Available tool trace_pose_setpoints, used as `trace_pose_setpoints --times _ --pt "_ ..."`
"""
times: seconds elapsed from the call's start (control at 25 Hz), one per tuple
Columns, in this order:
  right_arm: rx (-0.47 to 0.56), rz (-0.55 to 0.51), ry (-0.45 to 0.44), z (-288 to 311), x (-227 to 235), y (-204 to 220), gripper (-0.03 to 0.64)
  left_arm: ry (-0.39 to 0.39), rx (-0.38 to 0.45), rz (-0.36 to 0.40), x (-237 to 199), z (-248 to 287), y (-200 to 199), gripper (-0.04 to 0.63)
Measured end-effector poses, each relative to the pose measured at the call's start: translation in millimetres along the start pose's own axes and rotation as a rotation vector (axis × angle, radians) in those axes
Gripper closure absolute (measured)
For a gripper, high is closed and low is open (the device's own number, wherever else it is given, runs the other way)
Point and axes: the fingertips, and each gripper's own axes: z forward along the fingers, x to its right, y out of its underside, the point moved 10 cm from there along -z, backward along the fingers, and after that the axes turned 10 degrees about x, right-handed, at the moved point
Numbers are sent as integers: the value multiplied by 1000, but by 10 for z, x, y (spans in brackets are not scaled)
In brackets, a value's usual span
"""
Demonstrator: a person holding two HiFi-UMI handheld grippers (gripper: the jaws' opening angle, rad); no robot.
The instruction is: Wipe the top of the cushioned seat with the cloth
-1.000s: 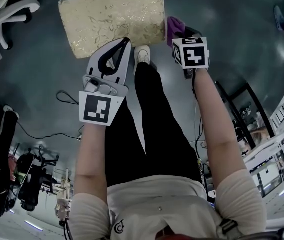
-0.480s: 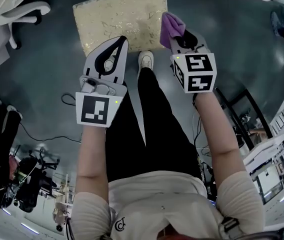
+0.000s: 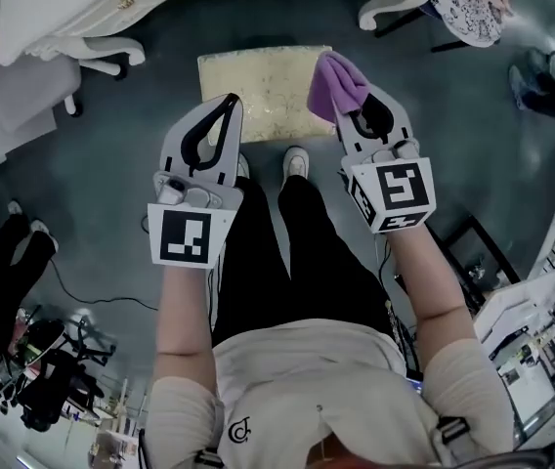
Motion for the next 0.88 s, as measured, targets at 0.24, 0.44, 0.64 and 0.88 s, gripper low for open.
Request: trace_pose_setpoints --times 0.24,0.44,0.64,0.88 --pt "211 -108 -10 -186 -171 -1082 535 -25 99 85 -85 -124 -874 581" --pt "350 -168 -21 -523 -401 -1870 535 -80 151 118 -152 -441 -1655 581" --pt "457 -222 -10 -811 -532 -2435 534 -123 232 187 -214 -713 -2336 581" --pt "535 -264 -3 -1120 -678 -2863 534 -103 293 238 -197 -1002 -2924 581"
